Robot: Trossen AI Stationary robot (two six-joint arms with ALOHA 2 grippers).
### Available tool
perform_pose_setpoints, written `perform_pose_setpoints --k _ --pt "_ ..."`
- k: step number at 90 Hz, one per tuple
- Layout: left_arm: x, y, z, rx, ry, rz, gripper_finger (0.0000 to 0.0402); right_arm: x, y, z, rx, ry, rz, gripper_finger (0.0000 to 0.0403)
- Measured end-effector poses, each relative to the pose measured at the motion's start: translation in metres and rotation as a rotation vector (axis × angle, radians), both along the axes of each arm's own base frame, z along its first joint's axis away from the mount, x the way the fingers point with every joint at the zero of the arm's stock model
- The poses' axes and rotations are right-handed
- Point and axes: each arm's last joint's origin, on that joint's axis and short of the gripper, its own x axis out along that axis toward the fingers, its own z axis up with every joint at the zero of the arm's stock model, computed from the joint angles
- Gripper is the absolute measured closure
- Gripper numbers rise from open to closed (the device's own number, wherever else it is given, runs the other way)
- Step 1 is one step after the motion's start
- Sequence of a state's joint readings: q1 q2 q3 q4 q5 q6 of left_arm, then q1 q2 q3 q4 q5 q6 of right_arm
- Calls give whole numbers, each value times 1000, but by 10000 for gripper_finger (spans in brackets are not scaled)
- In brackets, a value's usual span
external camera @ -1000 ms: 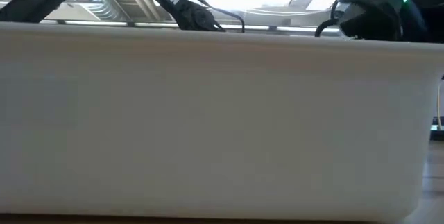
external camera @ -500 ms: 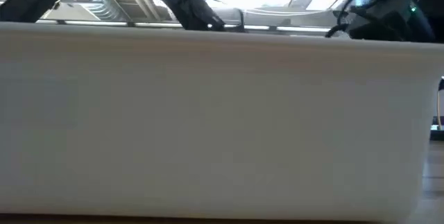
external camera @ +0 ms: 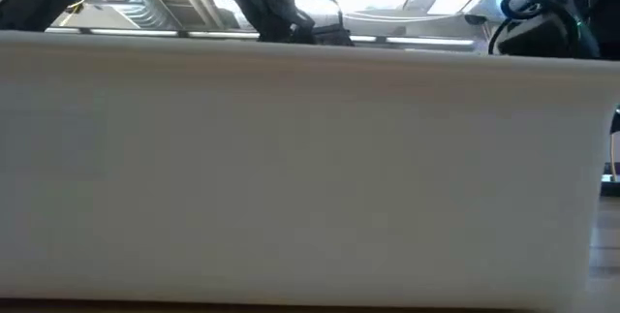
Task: Sort silverware
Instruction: Put the blue table knife into the white silverware tray
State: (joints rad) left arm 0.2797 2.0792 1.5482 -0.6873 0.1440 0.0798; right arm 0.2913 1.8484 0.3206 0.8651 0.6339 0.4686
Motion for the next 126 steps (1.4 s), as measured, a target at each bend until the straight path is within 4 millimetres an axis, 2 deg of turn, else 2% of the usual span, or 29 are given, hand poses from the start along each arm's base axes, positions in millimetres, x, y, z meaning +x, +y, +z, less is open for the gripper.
perform_pose_setpoints --k 13,27,53,78,98,126 --pt "0 -20 -7 114 52 -91 401 1 1 2 -25 -13 17 196" --pt "2 -34 -16 122 17 -190 402 4 1 1 -61 -48 -1 196" --pt "6 -28 -11 157 -61 -205 401 9 2 -7 -5 -143 -45 196" --pt "5 -23 -1 180 -92 -205 402 15 3 -18 -39 -136 -97 196" --pt "5 -23 -1 188 -95 -223 402 17 15 -29 -87 -133 -100 197" --pt "3 -23 -4 193 -83 -243 402 15 19 -33 -90 -110 -106 250"
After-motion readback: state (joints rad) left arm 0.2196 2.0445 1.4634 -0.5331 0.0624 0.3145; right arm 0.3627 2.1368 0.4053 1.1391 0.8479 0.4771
